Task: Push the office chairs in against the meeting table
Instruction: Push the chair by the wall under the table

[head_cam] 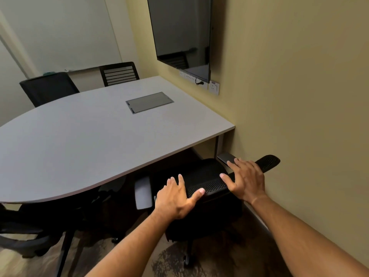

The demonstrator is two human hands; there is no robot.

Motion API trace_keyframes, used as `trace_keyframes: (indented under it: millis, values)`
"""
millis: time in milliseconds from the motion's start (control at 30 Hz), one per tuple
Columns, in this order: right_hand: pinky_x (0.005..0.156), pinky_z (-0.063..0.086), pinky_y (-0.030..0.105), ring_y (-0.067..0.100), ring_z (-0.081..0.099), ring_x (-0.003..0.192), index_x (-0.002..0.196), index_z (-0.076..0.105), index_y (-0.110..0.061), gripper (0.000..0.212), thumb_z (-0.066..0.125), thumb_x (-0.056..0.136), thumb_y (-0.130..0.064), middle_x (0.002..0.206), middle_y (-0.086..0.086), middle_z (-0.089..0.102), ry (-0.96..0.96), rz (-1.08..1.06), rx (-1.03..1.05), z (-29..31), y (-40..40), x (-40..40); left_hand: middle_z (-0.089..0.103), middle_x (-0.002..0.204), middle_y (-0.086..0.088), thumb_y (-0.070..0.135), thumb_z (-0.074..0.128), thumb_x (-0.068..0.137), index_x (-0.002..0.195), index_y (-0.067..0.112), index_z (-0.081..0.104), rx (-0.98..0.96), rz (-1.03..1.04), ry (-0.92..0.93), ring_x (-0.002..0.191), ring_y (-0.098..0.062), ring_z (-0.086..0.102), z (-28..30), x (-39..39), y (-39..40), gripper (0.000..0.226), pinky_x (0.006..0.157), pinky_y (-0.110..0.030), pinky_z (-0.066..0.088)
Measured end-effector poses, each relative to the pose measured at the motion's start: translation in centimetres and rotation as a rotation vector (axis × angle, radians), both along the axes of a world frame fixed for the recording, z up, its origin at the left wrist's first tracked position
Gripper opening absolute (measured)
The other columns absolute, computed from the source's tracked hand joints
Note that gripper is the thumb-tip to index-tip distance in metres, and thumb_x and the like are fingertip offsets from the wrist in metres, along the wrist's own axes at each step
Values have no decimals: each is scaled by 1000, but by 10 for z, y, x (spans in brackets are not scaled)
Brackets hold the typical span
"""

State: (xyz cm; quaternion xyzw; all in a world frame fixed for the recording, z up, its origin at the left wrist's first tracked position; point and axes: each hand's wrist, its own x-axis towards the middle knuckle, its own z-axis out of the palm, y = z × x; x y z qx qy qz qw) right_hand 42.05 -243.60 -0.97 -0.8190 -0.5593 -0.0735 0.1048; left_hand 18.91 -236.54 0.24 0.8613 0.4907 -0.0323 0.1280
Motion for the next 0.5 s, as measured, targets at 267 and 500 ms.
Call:
trace_keyframes:
  millis: [267, 500]
  values:
    - [117, 23, 38, 22, 40, 138, 141, 50, -17, 75, 19, 90, -63, 146, 9, 49, -67, 165, -102, 3, 41, 10, 14, 163, -18, 61, 9, 97, 154, 1, 10, 57, -16, -58, 151, -25, 11, -13, 1, 26, 83, 124, -39, 13]
    - [117, 24, 46, 30, 39, 138, 147, 42, -16, 75, 25, 89, -62, 146, 17, 48, -59, 196, -17, 6, 73, -3, -5, 163, -17, 80, -3, 84, 155, 11, -6, 165, 42, -136, 151, -25, -8, -17, -10, 55, 99, 124, -39, 2]
